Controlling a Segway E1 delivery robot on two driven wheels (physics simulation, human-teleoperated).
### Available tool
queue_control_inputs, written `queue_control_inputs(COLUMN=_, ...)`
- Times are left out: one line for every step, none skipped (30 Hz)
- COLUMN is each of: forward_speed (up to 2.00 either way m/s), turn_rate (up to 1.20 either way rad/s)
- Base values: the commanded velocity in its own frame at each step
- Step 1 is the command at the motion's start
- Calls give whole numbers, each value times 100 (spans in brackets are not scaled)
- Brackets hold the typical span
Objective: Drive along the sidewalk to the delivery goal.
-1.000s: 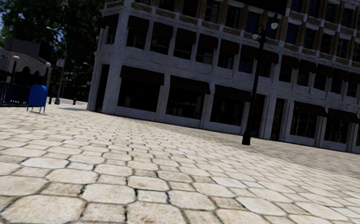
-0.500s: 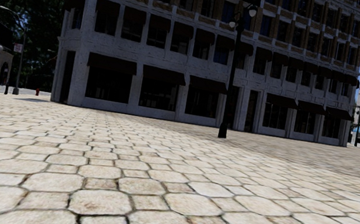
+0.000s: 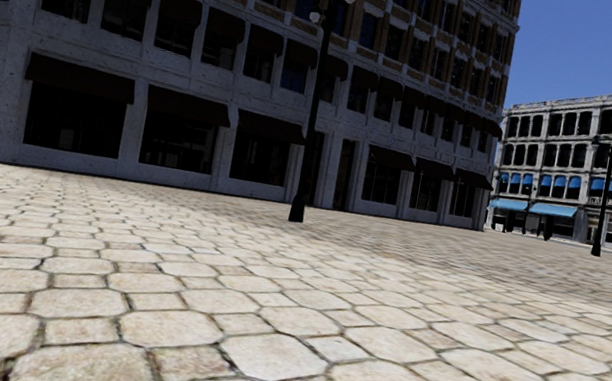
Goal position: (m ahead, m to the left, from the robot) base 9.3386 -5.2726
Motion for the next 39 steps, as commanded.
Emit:
queue_control_inputs(forward_speed=152, turn_rate=-56)
queue_control_inputs(forward_speed=152, turn_rate=-56)
queue_control_inputs(forward_speed=152, turn_rate=-56)
queue_control_inputs(forward_speed=152, turn_rate=-56)
queue_control_inputs(forward_speed=152, turn_rate=-56)
queue_control_inputs(forward_speed=152, turn_rate=-56)
queue_control_inputs(forward_speed=152, turn_rate=-56)
queue_control_inputs(forward_speed=153, turn_rate=-56)
queue_control_inputs(forward_speed=153, turn_rate=-56)
queue_control_inputs(forward_speed=153, turn_rate=-56)
queue_control_inputs(forward_speed=154, turn_rate=-56)
queue_control_inputs(forward_speed=154, turn_rate=-56)
queue_control_inputs(forward_speed=154, turn_rate=-56)
queue_control_inputs(forward_speed=155, turn_rate=-56)
queue_control_inputs(forward_speed=155, turn_rate=-56)
queue_control_inputs(forward_speed=156, turn_rate=-56)
queue_control_inputs(forward_speed=156, turn_rate=-56)
queue_control_inputs(forward_speed=157, turn_rate=-56)
queue_control_inputs(forward_speed=164, turn_rate=-56)
queue_control_inputs(forward_speed=164, turn_rate=-56)
queue_control_inputs(forward_speed=200, turn_rate=-56)
queue_control_inputs(forward_speed=200, turn_rate=-56)
queue_control_inputs(forward_speed=200, turn_rate=-56)
queue_control_inputs(forward_speed=200, turn_rate=-56)
queue_control_inputs(forward_speed=200, turn_rate=-56)
queue_control_inputs(forward_speed=200, turn_rate=-56)
queue_control_inputs(forward_speed=200, turn_rate=-56)
queue_control_inputs(forward_speed=200, turn_rate=-56)
queue_control_inputs(forward_speed=200, turn_rate=-56)
queue_control_inputs(forward_speed=200, turn_rate=-56)
queue_control_inputs(forward_speed=200, turn_rate=-56)
queue_control_inputs(forward_speed=200, turn_rate=-56)
queue_control_inputs(forward_speed=200, turn_rate=-56)
queue_control_inputs(forward_speed=200, turn_rate=-56)
queue_control_inputs(forward_speed=200, turn_rate=-49)
queue_control_inputs(forward_speed=200, turn_rate=-49)
queue_control_inputs(forward_speed=200, turn_rate=-27)
queue_control_inputs(forward_speed=200, turn_rate=-3)
queue_control_inputs(forward_speed=200, turn_rate=0)
